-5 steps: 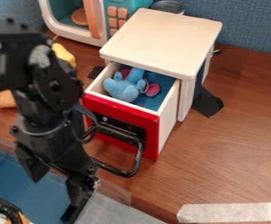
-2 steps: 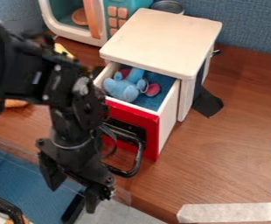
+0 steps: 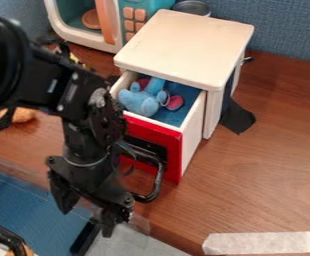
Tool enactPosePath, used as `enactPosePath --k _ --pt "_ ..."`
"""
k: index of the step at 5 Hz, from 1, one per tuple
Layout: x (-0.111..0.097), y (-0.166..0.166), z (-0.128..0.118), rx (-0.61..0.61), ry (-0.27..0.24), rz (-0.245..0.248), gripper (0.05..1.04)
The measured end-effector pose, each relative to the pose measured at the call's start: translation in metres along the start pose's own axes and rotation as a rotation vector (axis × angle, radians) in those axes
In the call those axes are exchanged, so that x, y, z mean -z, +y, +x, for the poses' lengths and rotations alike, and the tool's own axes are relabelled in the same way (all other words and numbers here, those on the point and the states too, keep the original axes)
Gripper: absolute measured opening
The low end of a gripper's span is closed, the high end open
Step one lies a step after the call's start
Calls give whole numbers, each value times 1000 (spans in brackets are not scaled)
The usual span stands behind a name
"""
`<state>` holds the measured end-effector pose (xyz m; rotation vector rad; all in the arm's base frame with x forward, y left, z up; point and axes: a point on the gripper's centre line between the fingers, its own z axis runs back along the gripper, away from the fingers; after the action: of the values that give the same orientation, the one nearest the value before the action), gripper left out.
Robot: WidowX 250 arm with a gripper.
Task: Closed the drawer
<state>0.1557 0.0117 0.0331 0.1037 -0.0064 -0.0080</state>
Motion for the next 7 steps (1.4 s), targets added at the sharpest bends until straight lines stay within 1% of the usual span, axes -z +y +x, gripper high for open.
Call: enactPosePath --k 2,4,5,6,7 --pt "2 -1 10 -23 5 3 999" --pt "15 -7 18 -7 24 35 999" --pt "16 -10 26 -10 22 40 999" --pt "12 -11 35 -21 14 35 999" --pt "9 -13 49 -36 4 31 999"
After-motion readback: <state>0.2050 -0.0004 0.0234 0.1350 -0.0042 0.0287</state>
